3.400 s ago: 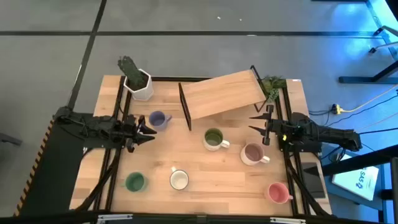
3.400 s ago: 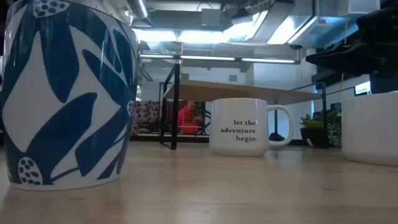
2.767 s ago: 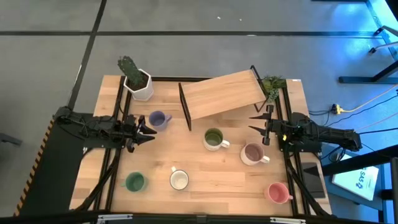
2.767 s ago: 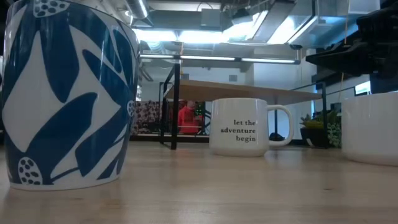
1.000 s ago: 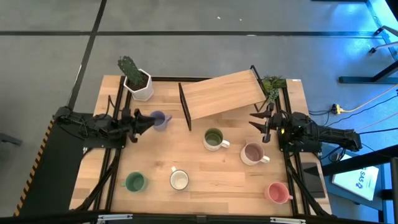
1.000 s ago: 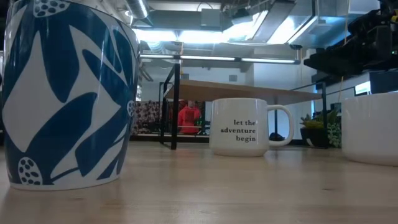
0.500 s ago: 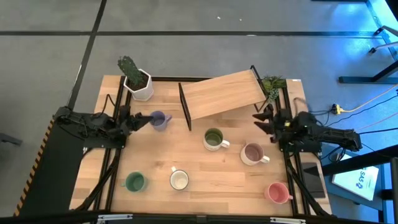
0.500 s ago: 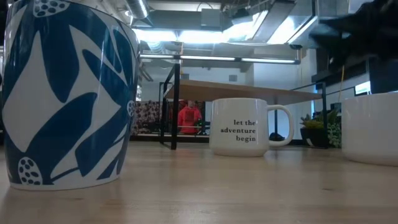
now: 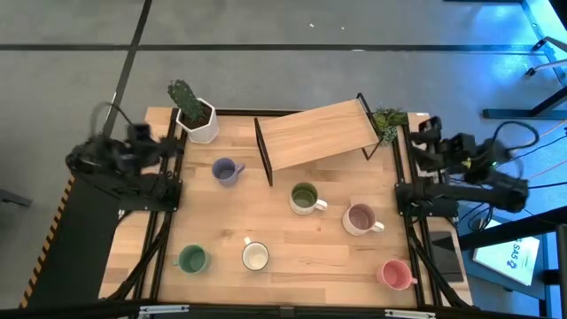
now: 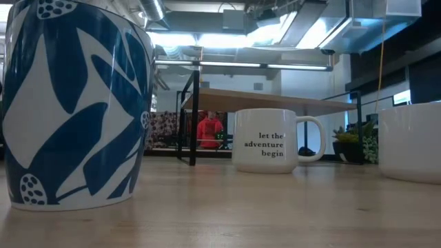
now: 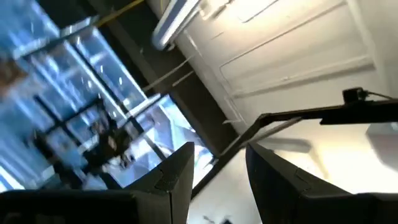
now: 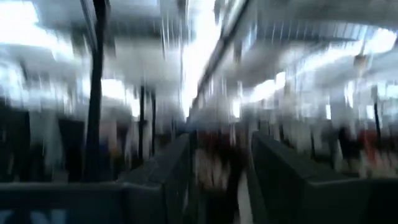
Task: Place coffee mugs
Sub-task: Put the white-brown mug on the shelf
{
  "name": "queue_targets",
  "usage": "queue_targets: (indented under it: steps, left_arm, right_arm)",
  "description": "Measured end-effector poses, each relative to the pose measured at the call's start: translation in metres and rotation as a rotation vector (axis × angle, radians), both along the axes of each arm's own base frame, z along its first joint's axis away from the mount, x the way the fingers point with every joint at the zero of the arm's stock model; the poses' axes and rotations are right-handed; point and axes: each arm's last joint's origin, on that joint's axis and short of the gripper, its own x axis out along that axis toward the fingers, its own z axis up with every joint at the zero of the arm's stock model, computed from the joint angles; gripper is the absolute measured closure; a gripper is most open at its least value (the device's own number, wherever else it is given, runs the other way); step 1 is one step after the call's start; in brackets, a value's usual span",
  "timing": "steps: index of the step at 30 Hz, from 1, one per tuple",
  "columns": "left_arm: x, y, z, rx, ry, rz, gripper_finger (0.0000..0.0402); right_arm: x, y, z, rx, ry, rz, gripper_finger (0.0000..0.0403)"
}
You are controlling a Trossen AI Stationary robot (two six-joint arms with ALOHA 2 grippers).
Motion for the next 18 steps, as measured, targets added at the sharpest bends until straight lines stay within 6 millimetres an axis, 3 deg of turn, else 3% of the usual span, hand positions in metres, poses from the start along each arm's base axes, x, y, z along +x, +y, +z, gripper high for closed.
queue_targets:
  steps: [4,7,13,16,18]
  left_arm:
    - [-0.002,0.002,0.041,0.128,0.173,0.098,0.0263]
    - [0.007,0.000,0.057,0.240,0.381,0.135,0.0263]
    - [0.038,-0.011,0.069,0.403,0.610,0.076,0.0250]
    - [0.052,-0.017,0.066,0.453,0.652,-0.008,0.0239]
    - [0.059,-0.021,0.062,0.477,0.679,-0.051,0.0231]
  right_arm:
    - [0.019,-0.002,0.029,0.065,0.476,0.020,0.0243]
    - [0.040,-0.003,0.032,0.140,0.886,0.085,0.0242]
    - [0.072,-0.002,-0.003,0.375,1.623,0.261,0.0227]
    - [0.087,0.001,-0.031,0.372,1.766,0.289,0.0207]
    - [0.097,0.005,-0.050,0.345,1.773,0.306,0.0190]
